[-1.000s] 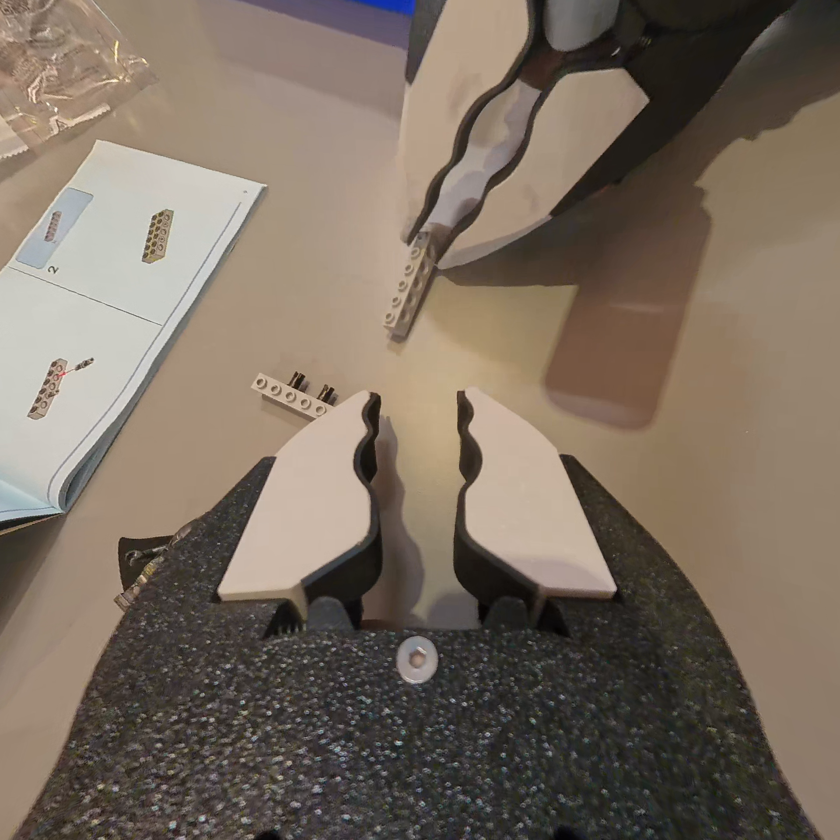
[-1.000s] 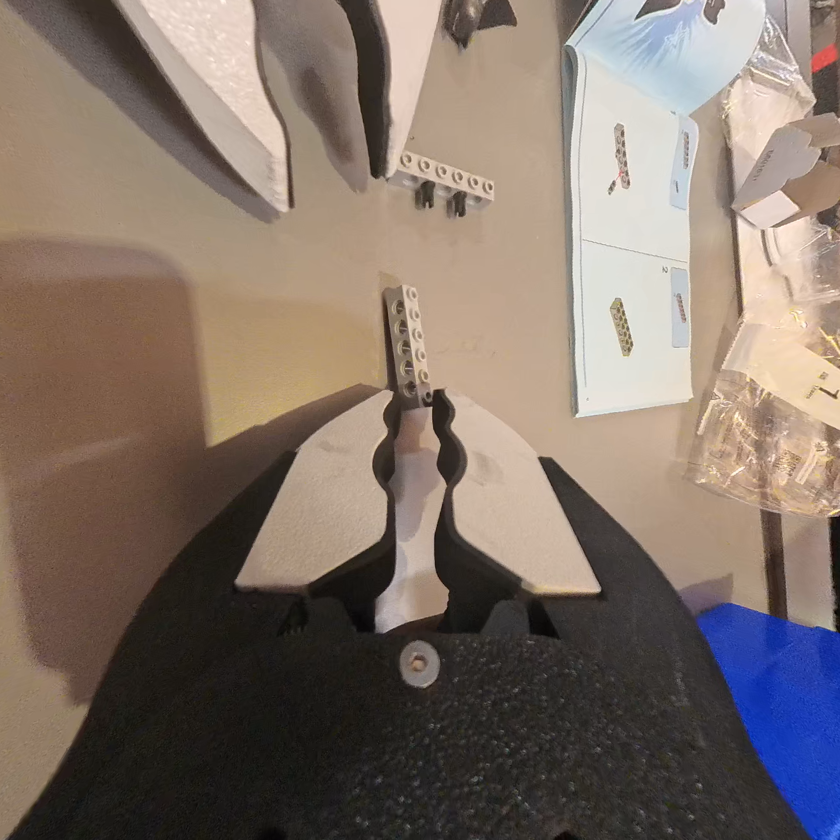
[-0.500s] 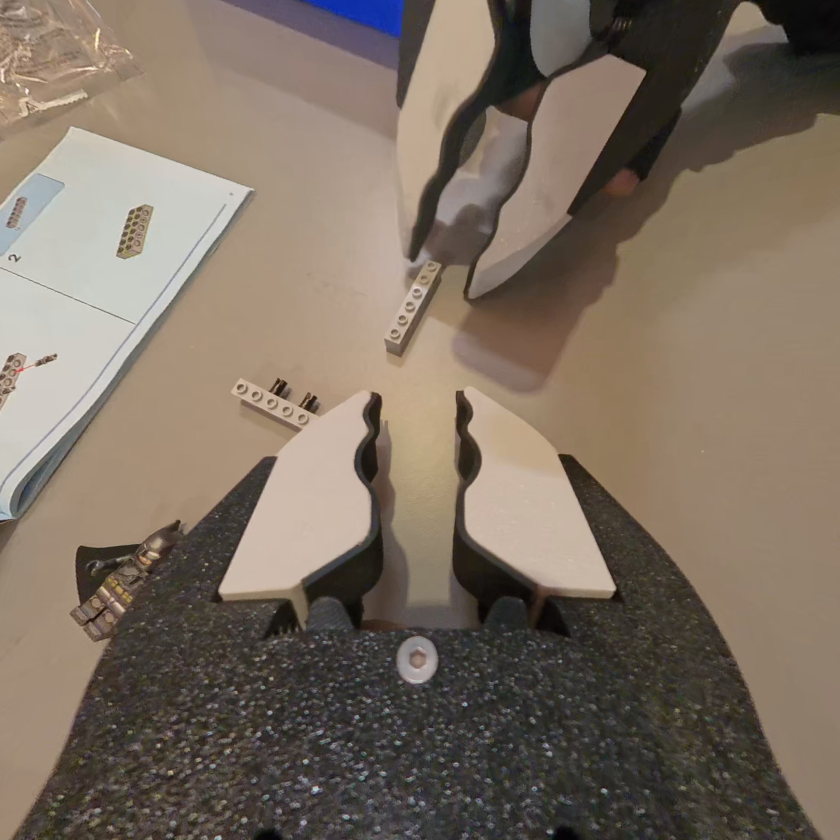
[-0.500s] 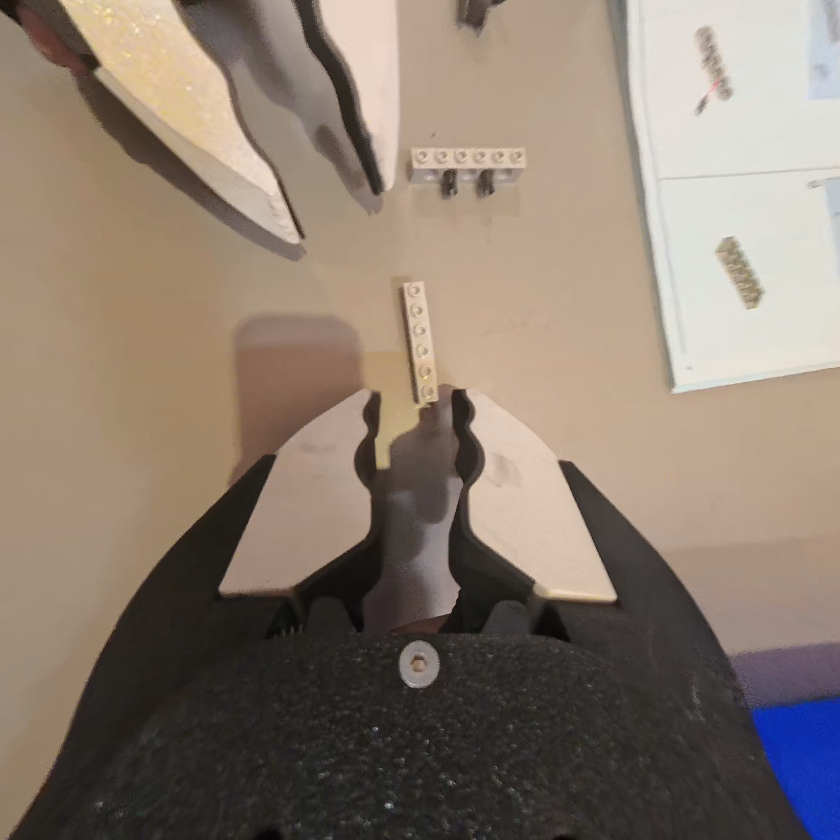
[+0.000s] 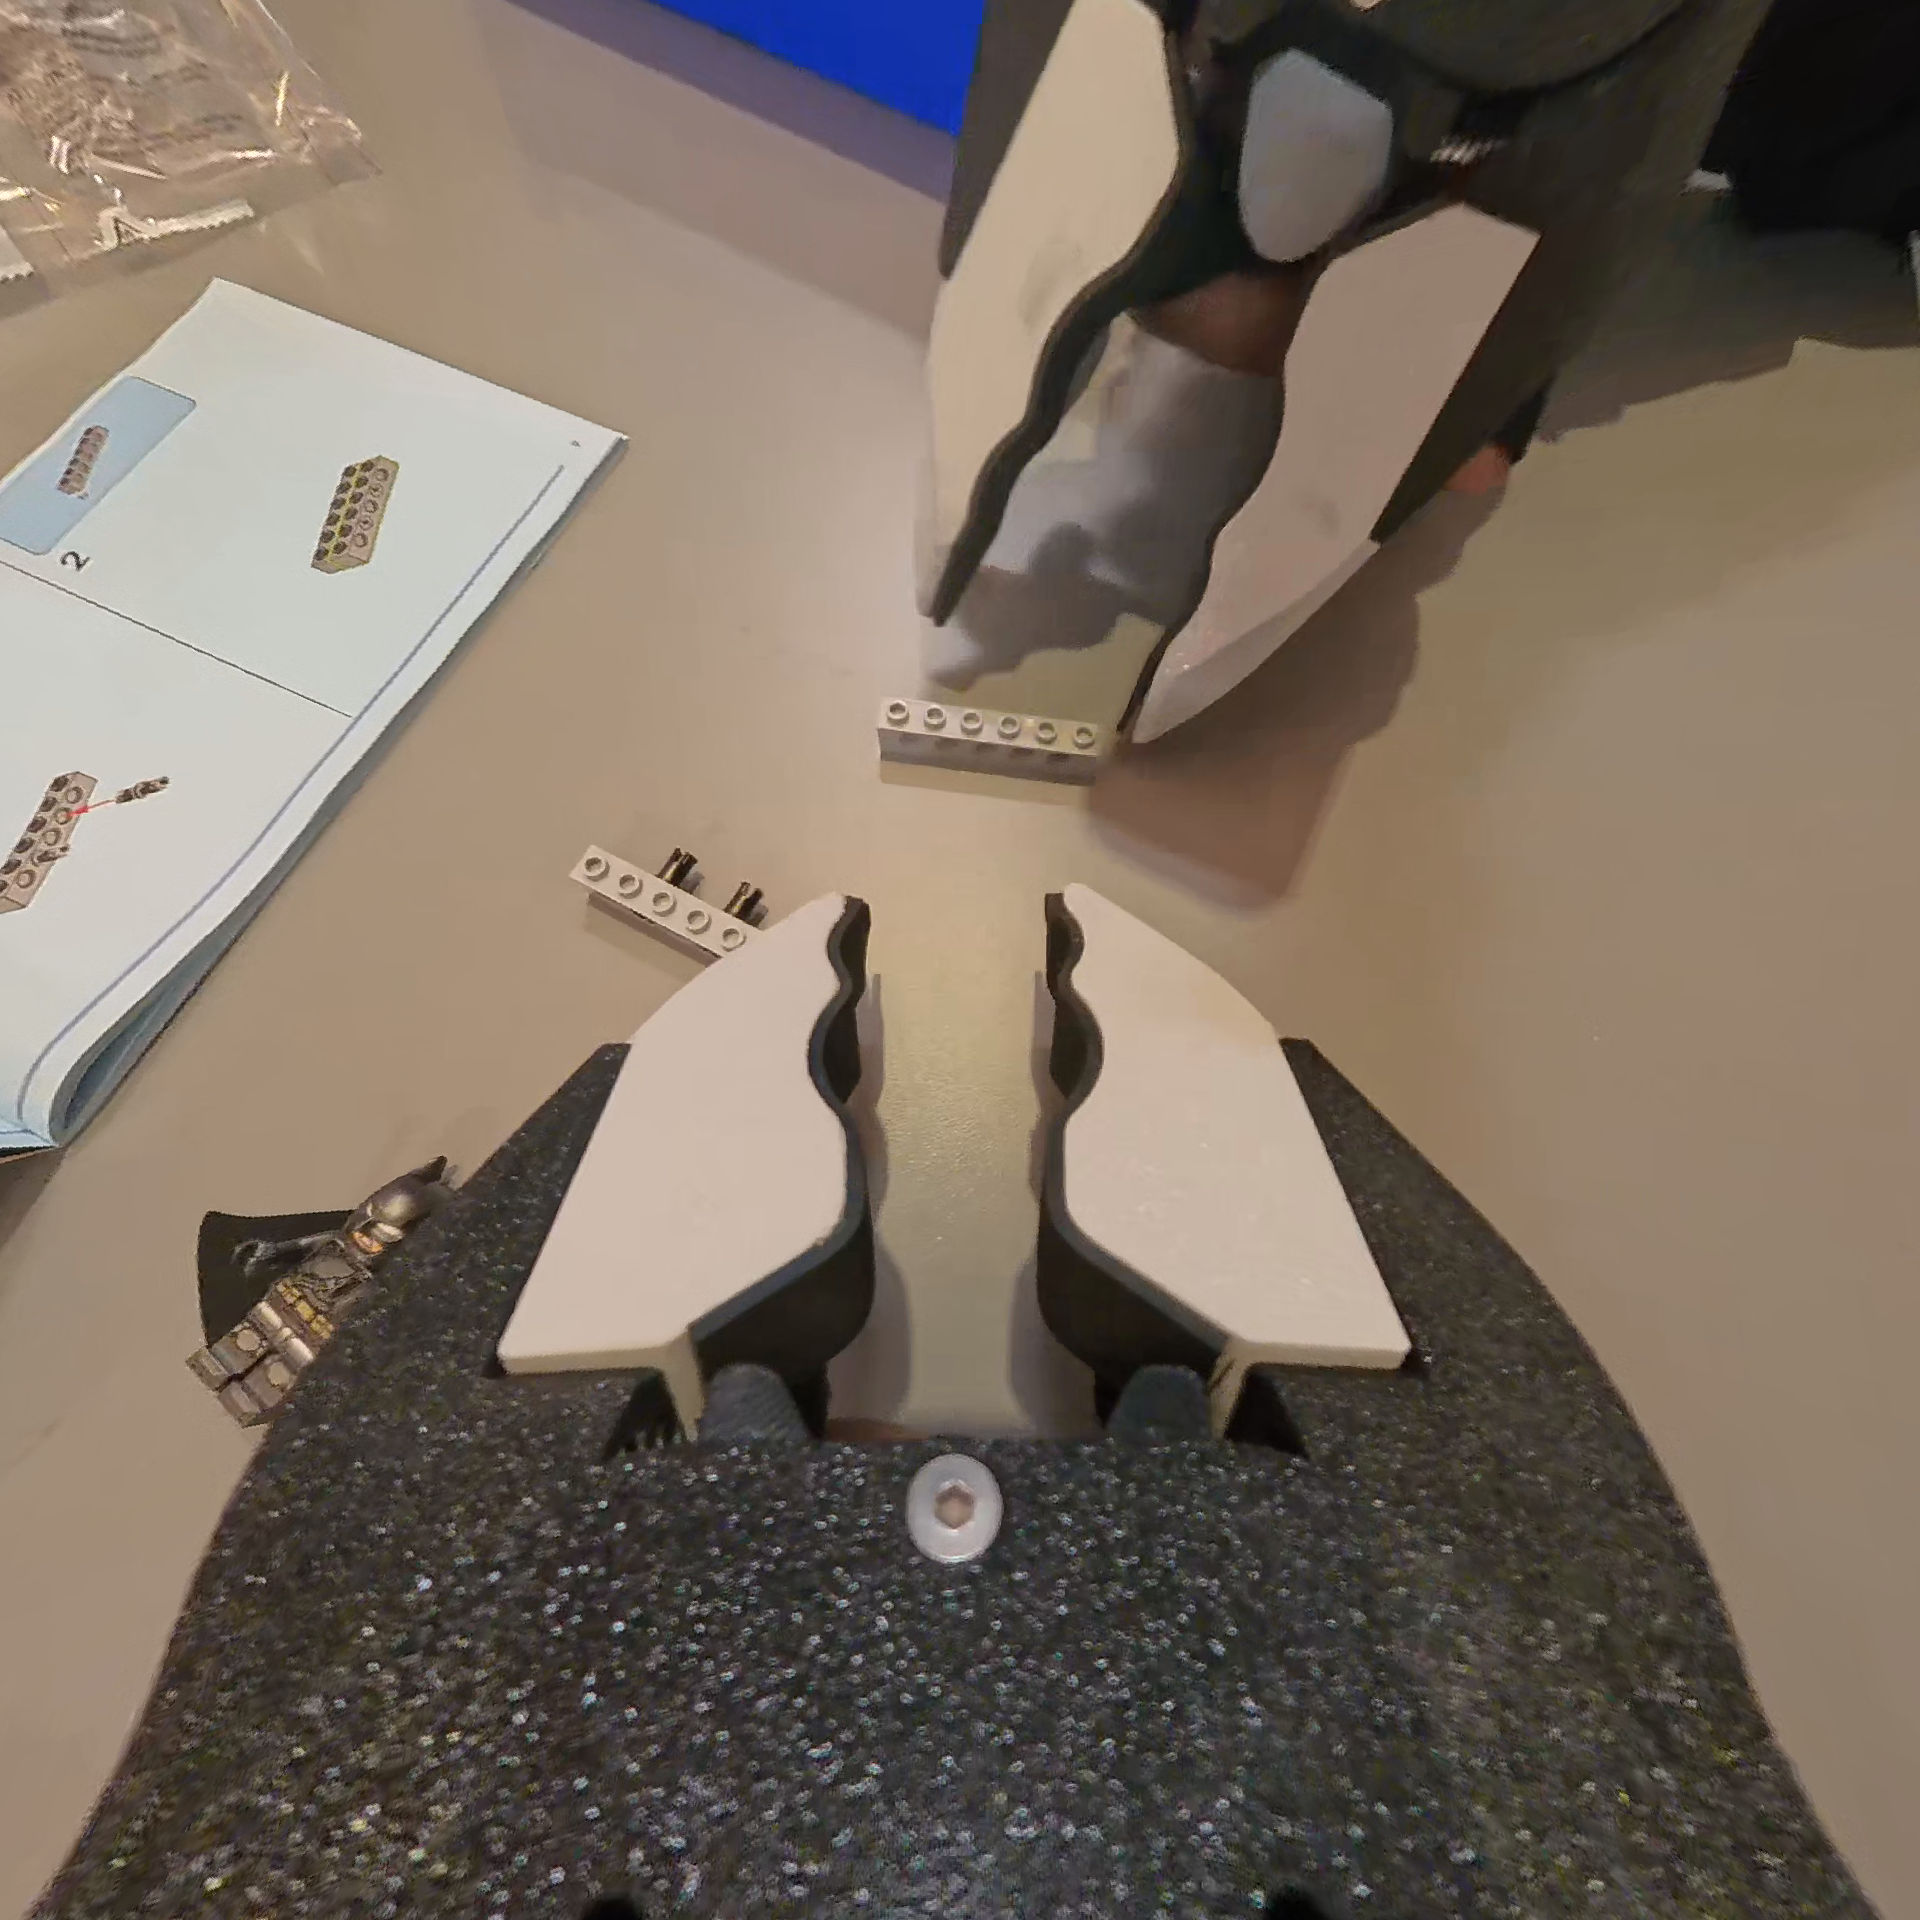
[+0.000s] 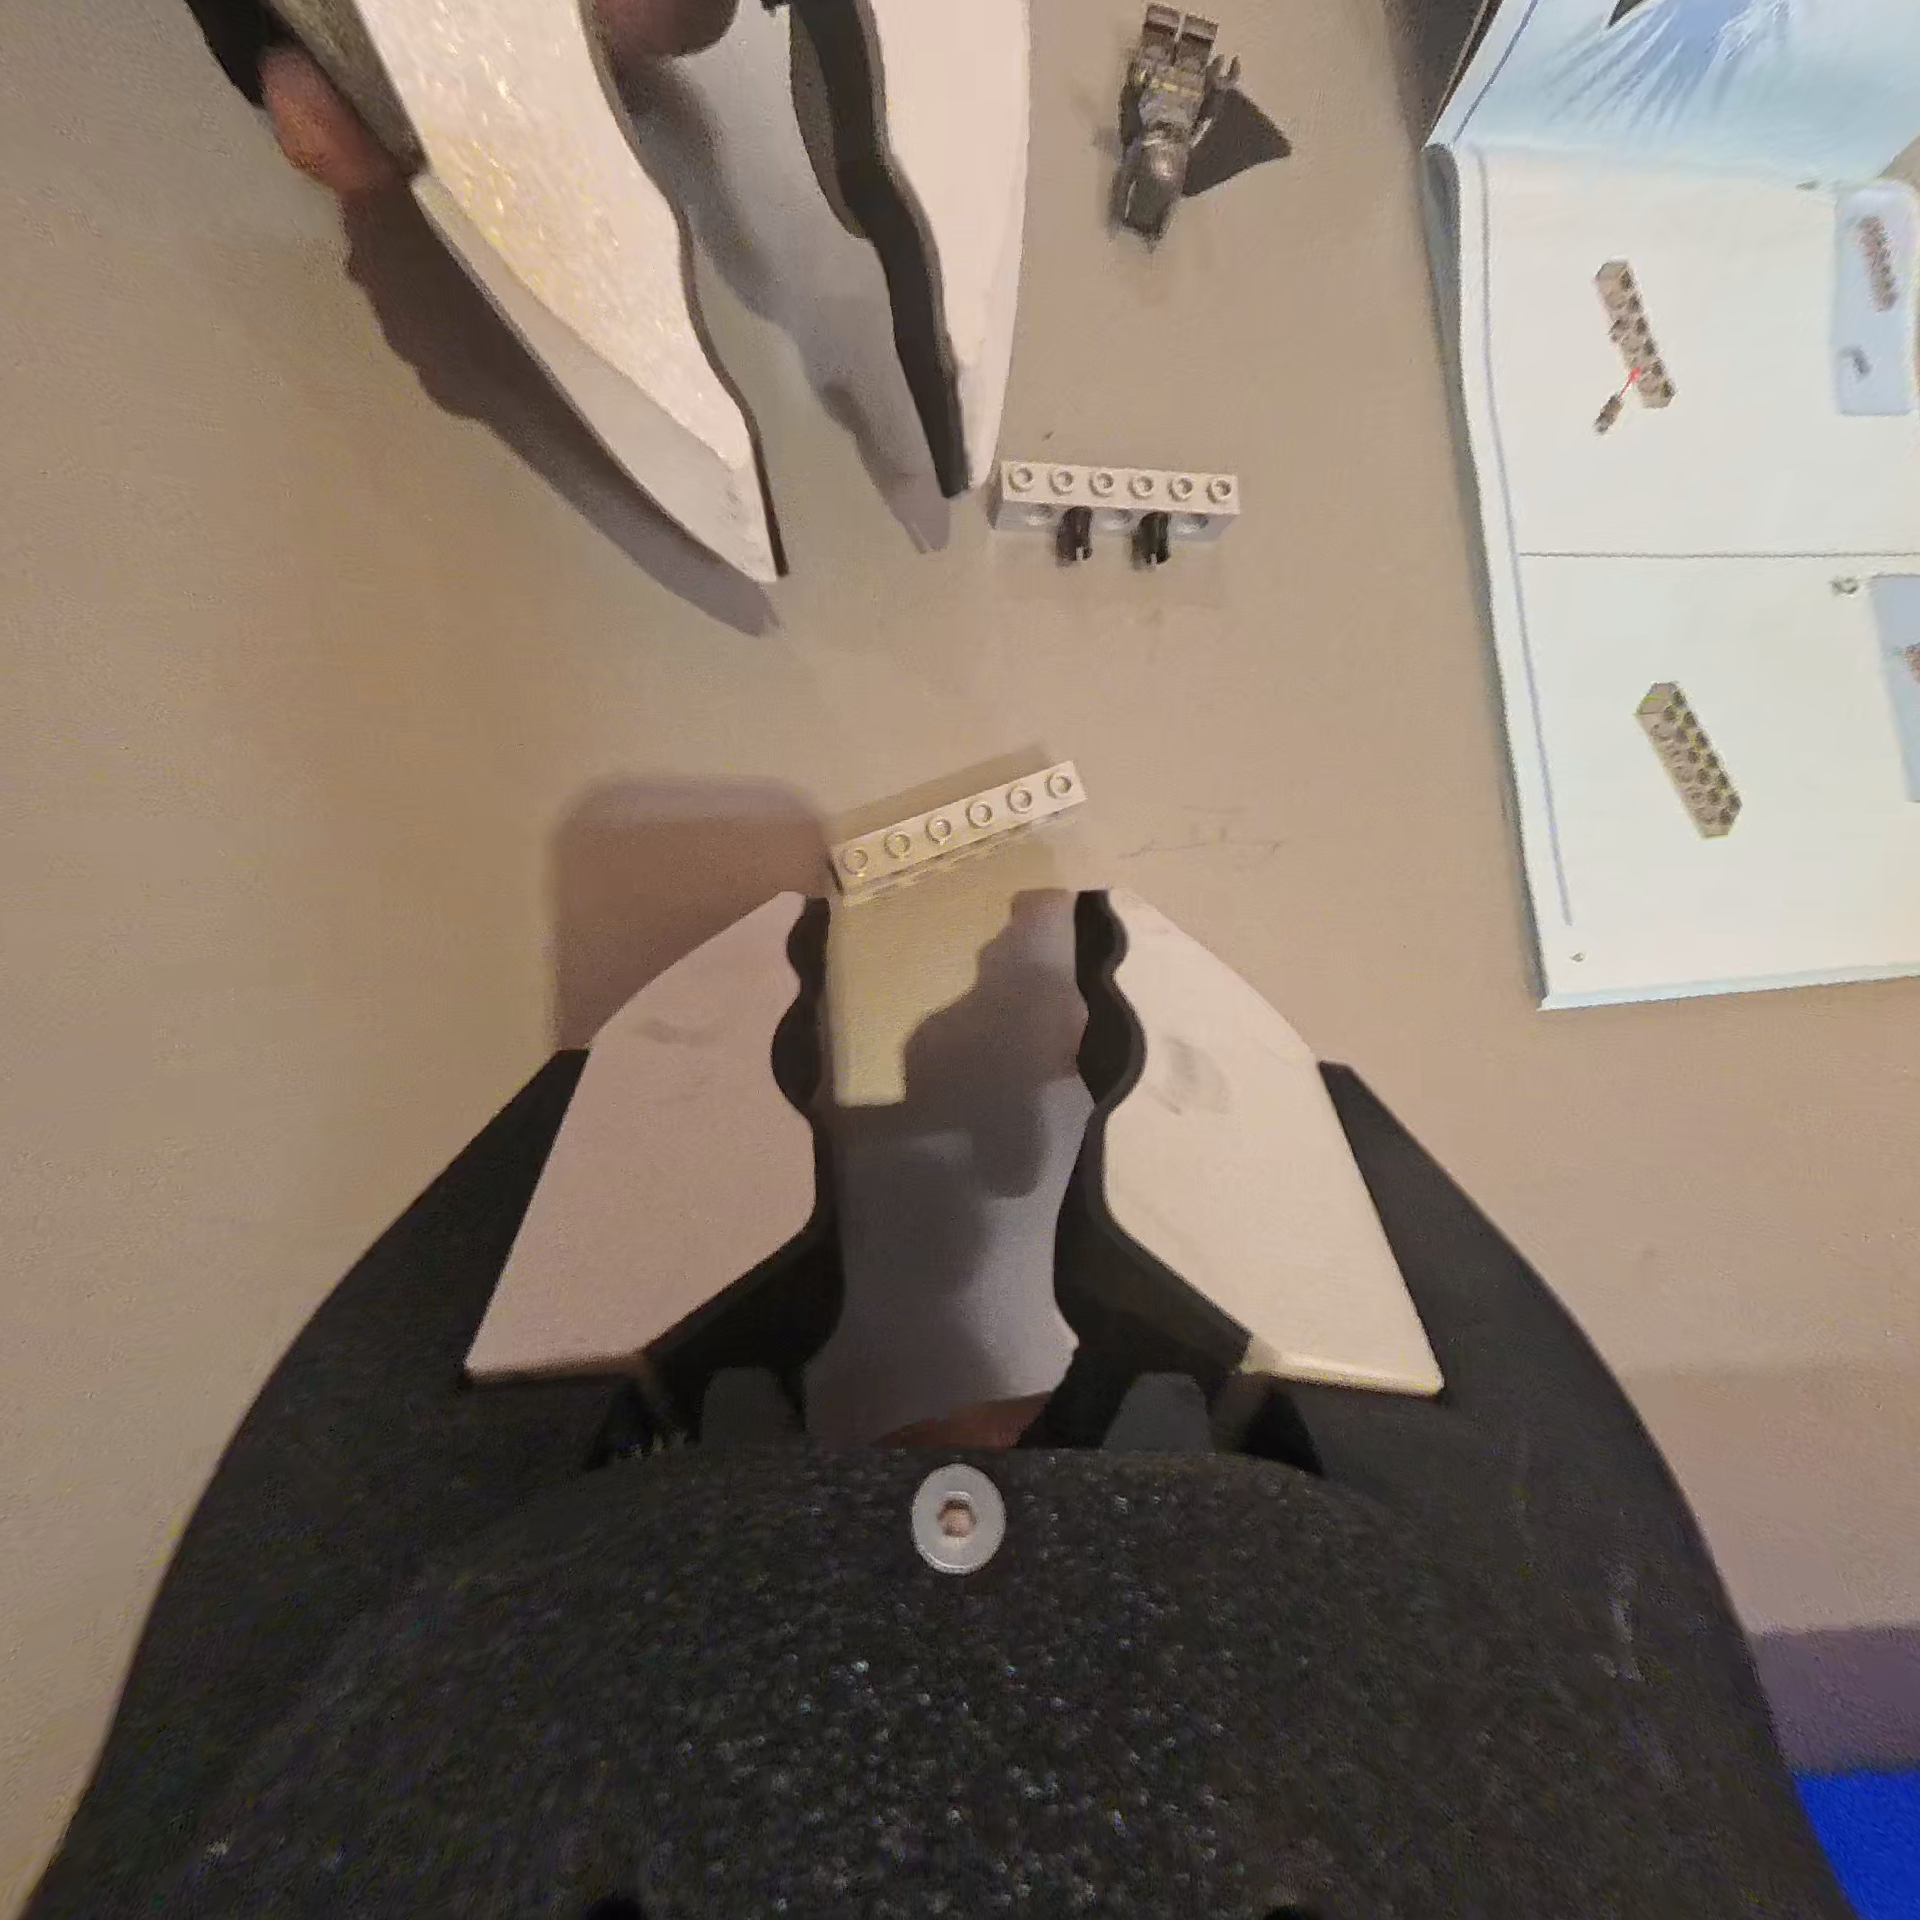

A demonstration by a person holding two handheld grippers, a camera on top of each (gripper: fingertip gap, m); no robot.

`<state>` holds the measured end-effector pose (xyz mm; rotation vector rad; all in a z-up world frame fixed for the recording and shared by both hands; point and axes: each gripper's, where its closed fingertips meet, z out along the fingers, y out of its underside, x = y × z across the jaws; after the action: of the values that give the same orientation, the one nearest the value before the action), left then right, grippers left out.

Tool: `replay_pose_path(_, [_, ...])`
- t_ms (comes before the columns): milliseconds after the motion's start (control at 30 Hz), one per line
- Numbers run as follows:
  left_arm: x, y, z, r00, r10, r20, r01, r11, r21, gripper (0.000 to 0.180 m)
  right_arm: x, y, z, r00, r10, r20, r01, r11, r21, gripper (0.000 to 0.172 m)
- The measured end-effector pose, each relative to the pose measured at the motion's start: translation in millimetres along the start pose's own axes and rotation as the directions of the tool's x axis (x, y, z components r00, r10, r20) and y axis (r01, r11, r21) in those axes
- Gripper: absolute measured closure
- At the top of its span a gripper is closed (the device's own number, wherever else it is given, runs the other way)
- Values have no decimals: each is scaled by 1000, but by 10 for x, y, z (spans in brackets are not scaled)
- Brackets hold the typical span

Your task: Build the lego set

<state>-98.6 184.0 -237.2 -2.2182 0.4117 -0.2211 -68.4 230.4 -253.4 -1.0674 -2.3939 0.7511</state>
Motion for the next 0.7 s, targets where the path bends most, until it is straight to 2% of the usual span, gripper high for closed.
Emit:
replay_pose_path(233, [-126,26,-88,1000,-20,20,20,1000,14,145,6,-43,88,997,-36,65,33,999,40,112])
replay_pose_path(333, [-184,38,-121,999,-25,37,25,1000,13,144,9,-65,116,995,-34,93,31,999,41,112])
replay_pose_path(467, [-286,97,-140,997,-28,73,29,1000,-9,144,8,-109,158,993,-25,113,20,999,43,122])
replay_pose_path(533, [-314,96,-136,996,-59,69,59,998,-4,144,28,-138,185,995,-14,103,10,999,40,136])
replay_pose_path(700, [-401,132,-119,991,-107,85,112,993,-48,144,85,-208,254,998,36,61,-36,999,9,140])
